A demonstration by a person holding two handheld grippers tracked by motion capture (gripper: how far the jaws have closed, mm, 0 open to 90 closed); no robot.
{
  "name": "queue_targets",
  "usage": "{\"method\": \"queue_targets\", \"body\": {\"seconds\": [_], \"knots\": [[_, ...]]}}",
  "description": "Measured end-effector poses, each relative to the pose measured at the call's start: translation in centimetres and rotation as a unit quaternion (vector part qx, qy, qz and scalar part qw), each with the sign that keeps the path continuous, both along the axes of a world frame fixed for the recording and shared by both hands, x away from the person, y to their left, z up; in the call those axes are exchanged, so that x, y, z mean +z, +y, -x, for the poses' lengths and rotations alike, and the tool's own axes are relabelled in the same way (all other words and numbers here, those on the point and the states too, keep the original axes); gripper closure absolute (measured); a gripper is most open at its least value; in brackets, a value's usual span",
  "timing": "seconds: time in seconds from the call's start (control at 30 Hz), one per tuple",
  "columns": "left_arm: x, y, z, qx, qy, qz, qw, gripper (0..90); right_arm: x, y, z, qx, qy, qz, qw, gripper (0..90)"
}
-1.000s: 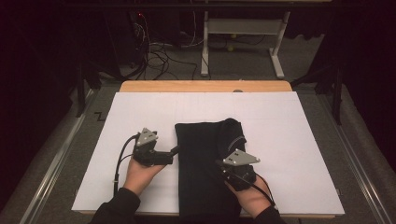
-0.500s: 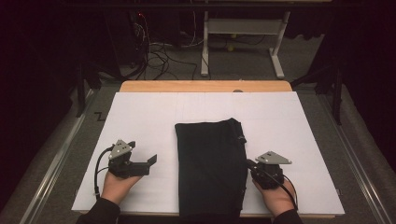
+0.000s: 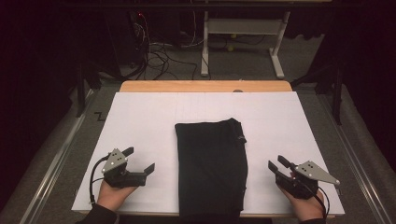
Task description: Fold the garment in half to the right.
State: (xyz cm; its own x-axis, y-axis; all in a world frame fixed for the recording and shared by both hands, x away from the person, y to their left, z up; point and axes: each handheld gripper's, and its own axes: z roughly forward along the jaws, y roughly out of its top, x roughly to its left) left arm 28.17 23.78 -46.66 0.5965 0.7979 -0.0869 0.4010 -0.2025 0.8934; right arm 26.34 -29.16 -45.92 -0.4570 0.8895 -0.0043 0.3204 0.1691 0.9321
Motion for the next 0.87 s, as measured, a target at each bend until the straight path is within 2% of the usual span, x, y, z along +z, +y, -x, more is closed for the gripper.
{"method": "queue_targets", "body": {"seconds": [0.03,0.1,0.2,0.33,0.47,0.67,0.87], "knots": [[-0.04,0.07,0.00,0.002,-0.001,0.000,1.0000,0.0,0.10,0.17,0.16,0.008,-0.008,-0.002,0.9999,37.4],[-0.11,0.28,0.00,0.007,0.001,0.002,1.0000,0.0,0.16,0.40,0.25,0.024,-0.010,-0.013,0.9996,21.3],[-0.06,0.38,0.03,0.006,-0.003,0.005,1.0000,0.0,0.06,0.76,0.29,0.030,0.000,-0.037,0.9988,0.0],[-0.01,0.53,0.03,0.002,-0.006,0.005,1.0000,0.0,-0.08,0.68,0.21,0.019,-0.004,-0.045,0.9988,0.0],[-0.08,0.95,-0.09,0.008,0.000,0.018,0.9998,0.0,-0.10,0.36,0.23,0.013,-0.011,-0.047,0.9987,0.0],[-0.19,0.81,0.03,0.006,-0.004,0.002,1.0000,0.0,-0.07,0.27,0.38,0.016,-0.022,-0.046,0.9986,0.0],[-0.21,0.95,-0.07,0.005,-0.001,0.006,1.0000,0.0,-0.13,0.37,0.26,0.013,-0.018,-0.043,0.9988,0.0]]}}
